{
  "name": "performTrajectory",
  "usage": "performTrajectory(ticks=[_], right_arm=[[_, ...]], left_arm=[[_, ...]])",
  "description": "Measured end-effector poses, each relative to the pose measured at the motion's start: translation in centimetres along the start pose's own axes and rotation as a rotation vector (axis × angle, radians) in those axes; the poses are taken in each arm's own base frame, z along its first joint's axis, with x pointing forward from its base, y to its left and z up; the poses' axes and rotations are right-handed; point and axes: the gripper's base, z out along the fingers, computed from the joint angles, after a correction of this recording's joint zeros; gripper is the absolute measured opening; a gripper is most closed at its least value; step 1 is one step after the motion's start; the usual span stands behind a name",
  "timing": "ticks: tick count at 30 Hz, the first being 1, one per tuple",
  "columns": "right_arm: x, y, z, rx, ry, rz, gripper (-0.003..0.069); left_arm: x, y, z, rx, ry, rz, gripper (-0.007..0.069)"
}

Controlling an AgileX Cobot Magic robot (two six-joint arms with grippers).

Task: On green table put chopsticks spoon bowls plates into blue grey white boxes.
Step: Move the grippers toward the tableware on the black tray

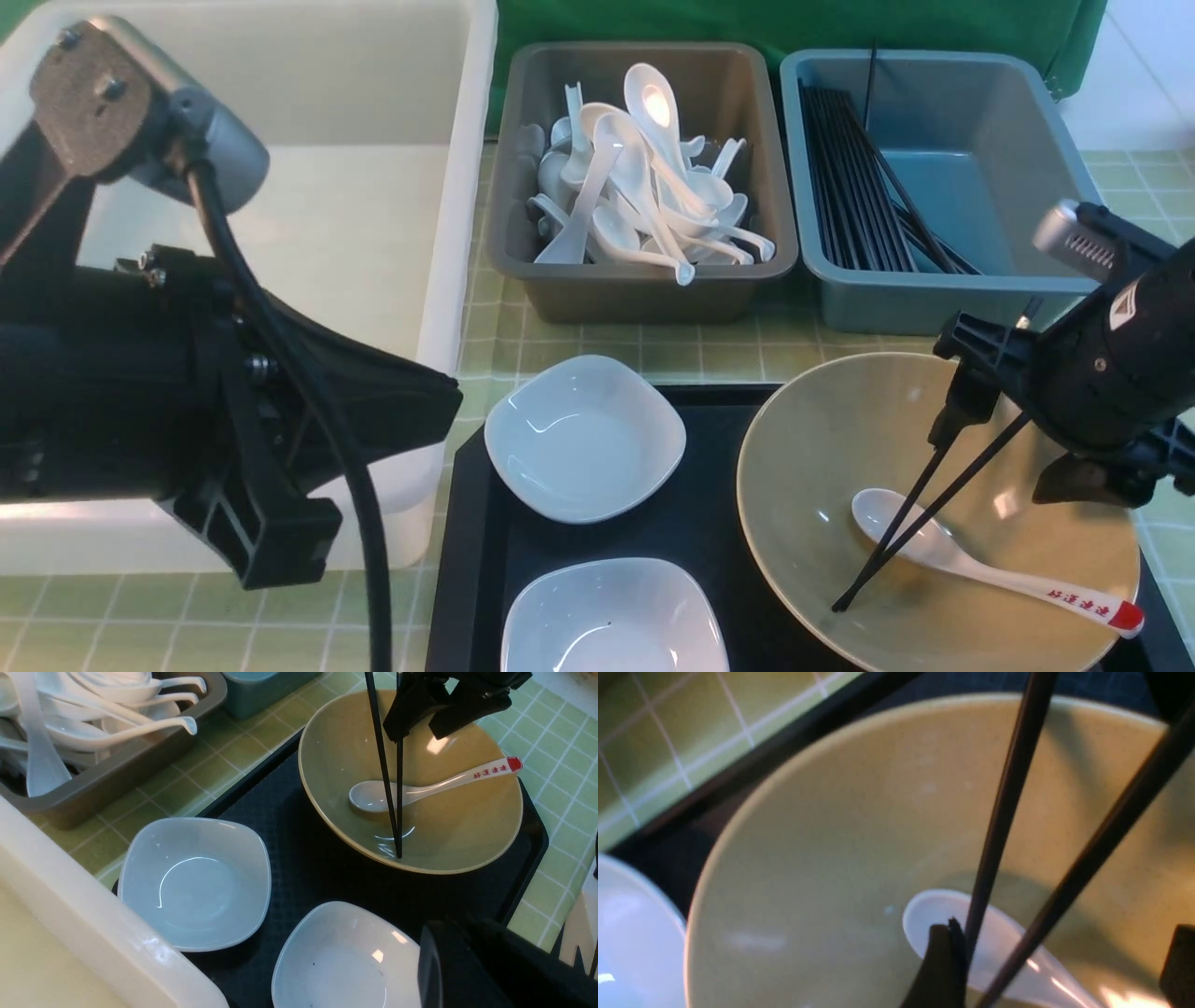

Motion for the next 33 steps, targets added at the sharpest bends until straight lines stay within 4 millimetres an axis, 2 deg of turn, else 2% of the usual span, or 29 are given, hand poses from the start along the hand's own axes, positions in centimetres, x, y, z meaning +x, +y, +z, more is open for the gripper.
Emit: performTrajectory(ticks=[7,14,17,18,19,21,22,23,24,33], right_arm=[[-0.4,0.1,1.0,-0.073,-0.074,0.052,0.0582],[-0.7,0.0,3.4,-0.032,-0.048,0.038,0.0572],[-0.8,0.1,3.8,-0.033,-0.055,-0.063,0.0468],[-0.8,0.1,3.8,-0.032,-0.055,-0.068,0.0468],[-0.8,0.1,3.8,-0.032,-0.056,-0.097,0.0414],[-0.8,0.1,3.6,-0.033,-0.059,-0.164,0.0213],[-0.8,0.1,3.6,-0.034,-0.06,-0.173,0.0182],[-0.8,0.1,3.3,-0.04,-0.066,-0.199,0.01],[-0.8,0.2,3.1,-0.043,-0.07,-0.219,0.007],[-0.5,0.1,1.6,-0.053,-0.081,-0.344,0.0057]], left_arm=[[0.0,0.0,-0.1,0.0,-0.002,0.002,0.0],[0.0,0.0,-0.1,0.0,-0.002,0.003,0.0],[0.0,0.0,-0.1,0.0,-0.002,0.003,0.0],[0.0,0.0,-0.1,0.0,-0.002,0.003,0.0],[0.0,0.0,-0.1,0.0,-0.003,0.003,0.0],[0.0,-0.1,-0.1,0.002,-0.005,0.002,0.0],[0.0,-0.1,-0.1,0.002,-0.005,0.002,0.0],[0.0,-0.1,-0.1,0.003,-0.006,0.0,0.0],[0.0,-0.1,-0.1,0.004,-0.006,0.0,0.0],[-0.1,-0.1,-0.1,0.006,-0.009,-0.003,0.0]])
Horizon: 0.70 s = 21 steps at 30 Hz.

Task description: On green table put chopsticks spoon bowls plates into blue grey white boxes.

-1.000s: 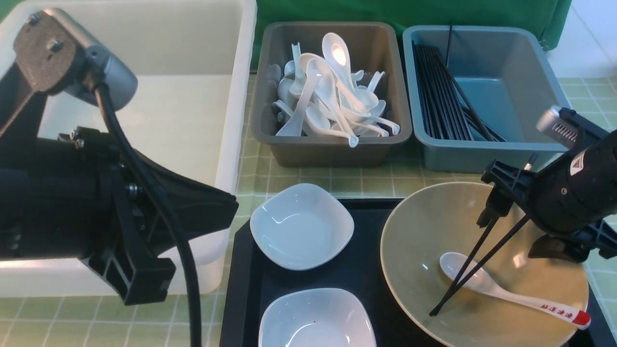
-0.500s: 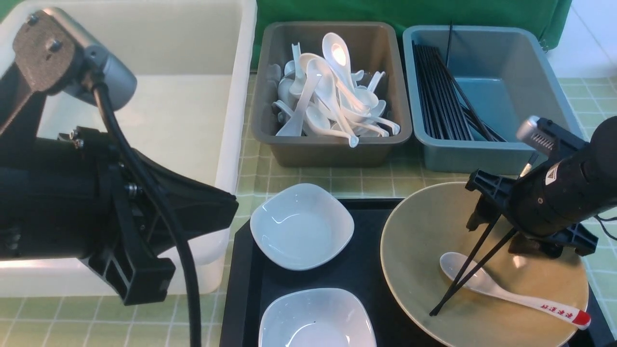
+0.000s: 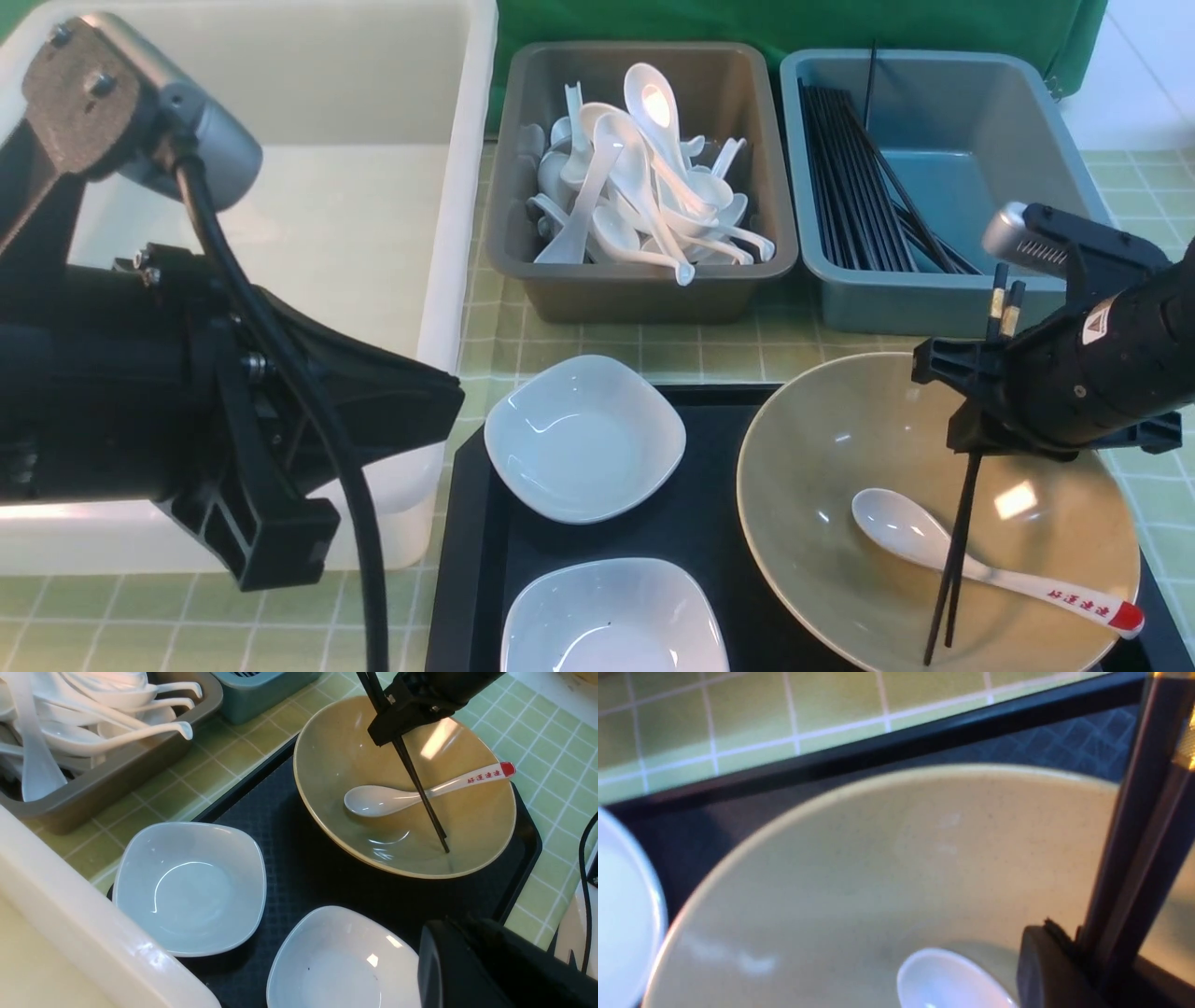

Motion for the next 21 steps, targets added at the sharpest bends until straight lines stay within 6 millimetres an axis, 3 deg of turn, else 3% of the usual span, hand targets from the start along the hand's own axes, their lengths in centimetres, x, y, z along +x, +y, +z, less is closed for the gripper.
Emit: performTrajectory(ticks=[8,14,21], right_arm=[[-0.3,0.6,-1.4,0.023,0.074,-0.091,0.0057],[-2.4,2.3,-2.9,0.028,0.12,-0.134,0.0057],[-5.2,4.2,-3.1,0.021,0.129,-0.145,0.0057]], left_arm=[[0.0,0.0,0.0,0.002,-0.002,-0.002,0.0],[-0.2,0.1,0.0,-0.012,-0.023,-0.003,0.0],[-0.3,0.0,0.0,-0.001,-0.033,-0.015,0.0]])
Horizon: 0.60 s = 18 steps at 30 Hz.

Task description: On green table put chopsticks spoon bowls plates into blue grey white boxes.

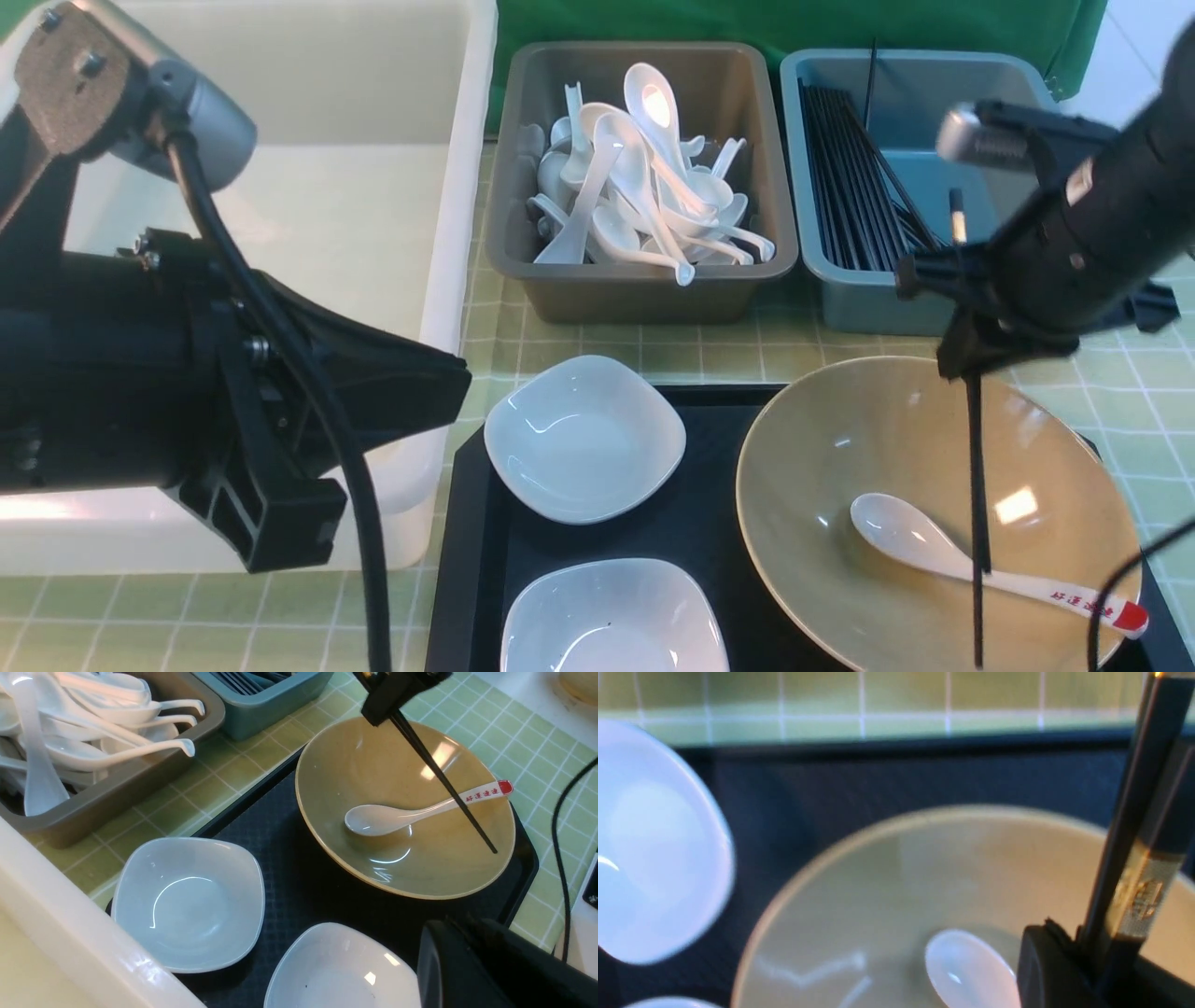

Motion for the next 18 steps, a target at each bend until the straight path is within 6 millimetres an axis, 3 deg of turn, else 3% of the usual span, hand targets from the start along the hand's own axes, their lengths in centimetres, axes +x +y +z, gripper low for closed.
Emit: performTrajectory(ticks=[10,18], right_arm=[[-3.8,2.2,0.6,-0.11,0.067,0.038,0.0057],[-7.3,0.6,0.9,-0.245,0.069,0.168,0.0057]], left_arm=[[0.0,0.0,0.0,0.001,-0.001,-0.001,0.0],[0.0,0.0,0.0,0.002,0.0,-0.001,0.0]])
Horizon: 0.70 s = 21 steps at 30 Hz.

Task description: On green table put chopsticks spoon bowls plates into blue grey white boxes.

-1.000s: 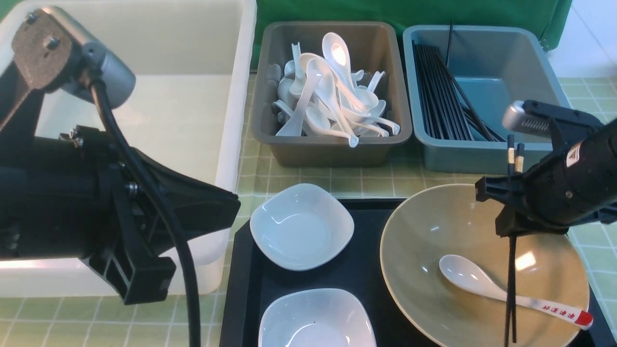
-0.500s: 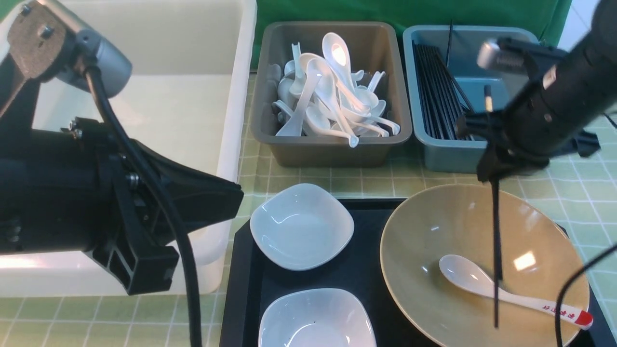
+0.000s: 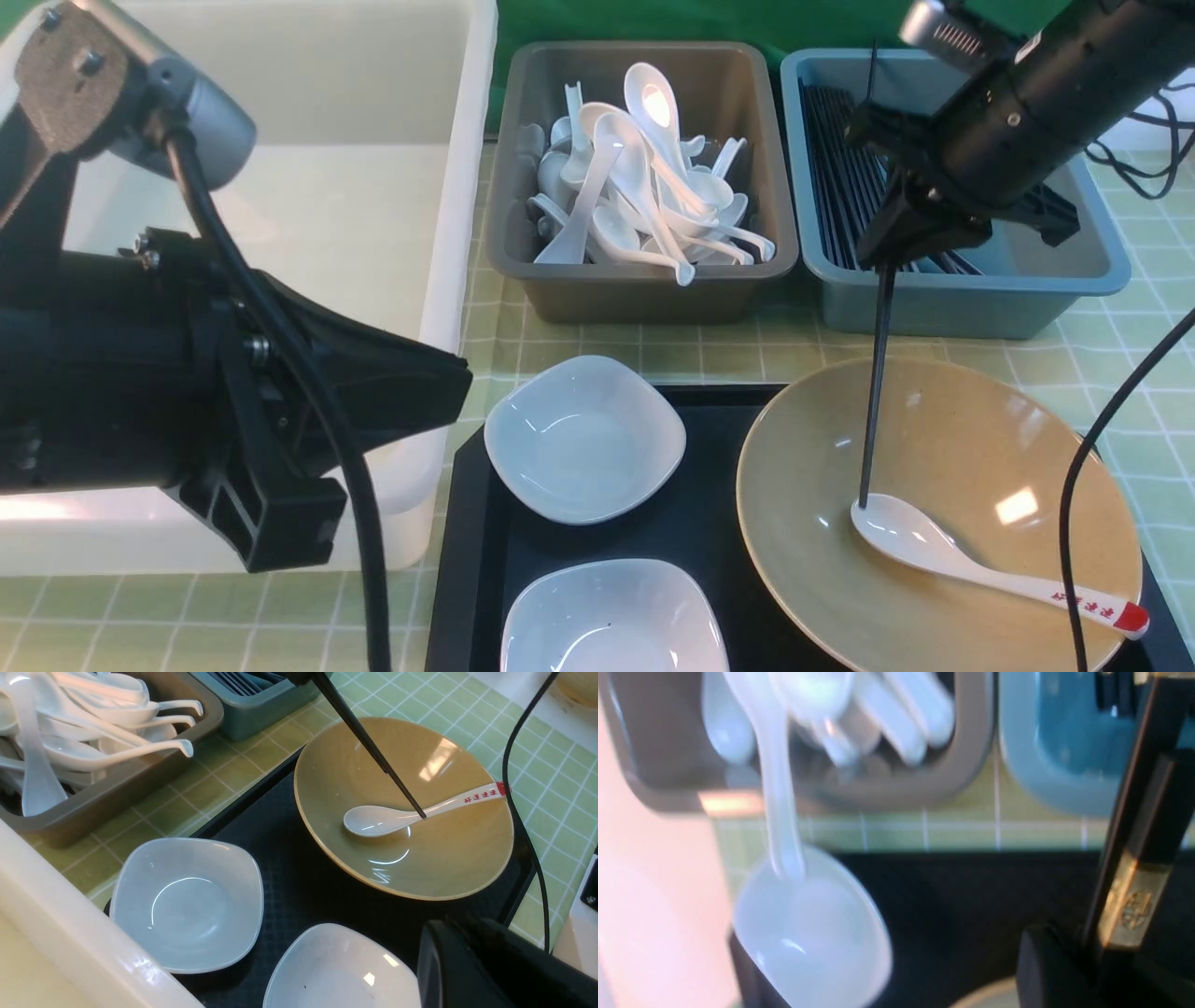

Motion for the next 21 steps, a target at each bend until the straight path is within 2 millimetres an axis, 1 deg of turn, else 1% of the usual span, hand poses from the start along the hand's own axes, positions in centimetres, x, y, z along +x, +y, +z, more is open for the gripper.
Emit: performTrajectory(ticks=[6,7,8,9,10,11,12,13,14,18,20,21], right_arm=[[-2.1,-0.8,-0.1,-0.08,-0.015,0.081,0.0057],[-3.0,-1.1,0.2,-0.119,-0.012,0.118,0.0057],[-3.1,-1.1,0.2,-0.124,-0.015,0.121,0.0057],[-3.5,-1.2,0.3,-0.145,-0.017,0.139,0.0057],[-4.4,-1.5,0.6,-0.175,-0.024,0.167,0.0057],[-4.6,-1.6,0.8,-0.182,-0.02,0.175,0.0057],[-5.2,-1.8,0.9,-0.205,-0.028,0.192,0.0057],[-6.5,-2.0,1.1,-0.24,-0.052,0.215,0.0057],[-7.0,-2.2,1.3,-0.254,-0.057,0.227,0.0057],[-10.1,-3.0,1.8,-0.314,-0.135,0.264,0.0058],[-11.4,-3.6,2.2,-0.327,-0.17,0.275,0.0059],[-11.7,-3.7,2.2,-0.331,-0.183,0.278,0.0059]], left_arm=[[0.0,0.0,0.0,0.0,0.0,0.0,0.0],[0.0,0.0,0.0,-0.001,-0.001,0.0,0.0],[0.0,0.0,0.0,-0.001,-0.001,0.0,0.0],[0.0,0.0,0.0,-0.002,-0.003,0.0,0.0],[-0.1,0.0,0.0,-0.005,-0.007,0.0,0.0],[-0.1,0.1,0.0,-0.006,-0.007,0.0,0.0],[-0.1,0.1,0.0,-0.007,-0.008,0.0,0.0],[-0.1,0.1,0.0,-0.007,-0.01,-0.001,0.0],[-0.1,0.1,0.0,-0.008,-0.011,-0.001,0.0],[-0.1,0.1,0.0,-0.008,-0.014,-0.002,0.0],[-0.2,0.1,0.0,-0.011,-0.02,-0.002,0.0],[-0.2,0.1,0.0,-0.012,-0.021,-0.002,0.0]])
